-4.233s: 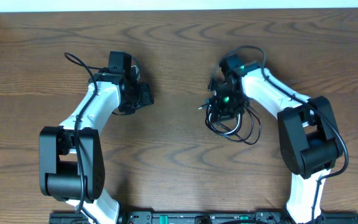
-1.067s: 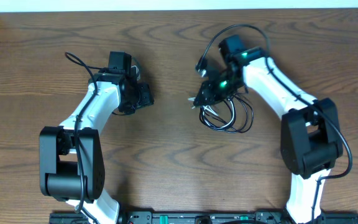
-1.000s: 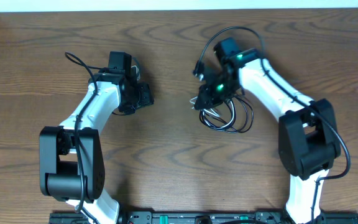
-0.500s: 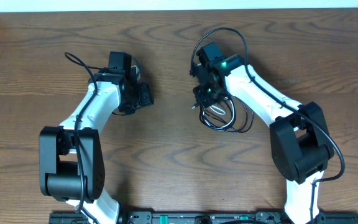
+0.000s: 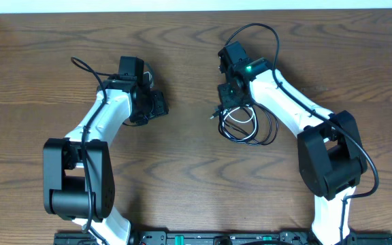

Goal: Untangle cables

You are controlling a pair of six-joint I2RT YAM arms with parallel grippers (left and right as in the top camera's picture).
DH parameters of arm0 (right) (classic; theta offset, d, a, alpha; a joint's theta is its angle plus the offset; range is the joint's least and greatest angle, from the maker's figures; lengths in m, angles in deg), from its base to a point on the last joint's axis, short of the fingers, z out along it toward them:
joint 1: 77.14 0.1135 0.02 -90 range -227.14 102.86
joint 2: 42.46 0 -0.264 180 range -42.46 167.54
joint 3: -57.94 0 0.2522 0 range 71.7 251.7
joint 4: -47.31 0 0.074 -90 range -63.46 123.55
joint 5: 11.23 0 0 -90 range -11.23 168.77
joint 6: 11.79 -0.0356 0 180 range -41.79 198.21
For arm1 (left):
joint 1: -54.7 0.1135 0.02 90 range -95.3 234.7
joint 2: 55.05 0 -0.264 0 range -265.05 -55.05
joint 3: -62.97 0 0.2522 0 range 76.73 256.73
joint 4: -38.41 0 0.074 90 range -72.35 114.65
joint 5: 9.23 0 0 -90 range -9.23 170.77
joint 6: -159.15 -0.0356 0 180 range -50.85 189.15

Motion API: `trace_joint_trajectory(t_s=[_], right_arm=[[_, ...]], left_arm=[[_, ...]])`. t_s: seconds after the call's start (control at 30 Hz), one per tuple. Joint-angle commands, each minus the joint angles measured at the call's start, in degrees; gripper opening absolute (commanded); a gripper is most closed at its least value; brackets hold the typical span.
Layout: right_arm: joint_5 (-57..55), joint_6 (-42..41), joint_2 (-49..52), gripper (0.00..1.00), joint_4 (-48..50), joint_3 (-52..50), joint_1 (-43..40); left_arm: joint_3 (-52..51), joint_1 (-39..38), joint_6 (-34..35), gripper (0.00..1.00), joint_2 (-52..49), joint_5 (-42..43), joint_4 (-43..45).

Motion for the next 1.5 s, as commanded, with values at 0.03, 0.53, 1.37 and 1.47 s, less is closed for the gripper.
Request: trace_joint_trajectory(t_s=[0.03,0.53,1.37,1.47], right_arm=[[7.76,-5.68,-0.98,0.43,0.31,0.13,-0.63],[23.30,0.04,-3.82,0.74,8.96,0.13,-2.45],[10.21,-21.62,-3.74,0.22,4.50,-12.02,-2.38],[10.23,-22.18,-3.74,0.19,10.10,-14.60,-2.38]], left_arm=[[0.61,0.17,-0.57,0.55,1.05,-0.37,-0.17],[0.61,0.17,-0.55,0.55,1.05,-0.37,-0.15],[0.61,0.17,-0.55,0.55,1.05,-0.37,-0.17],[0.61,0.17,-0.55,0.55,1.05,-0.35,-0.17]])
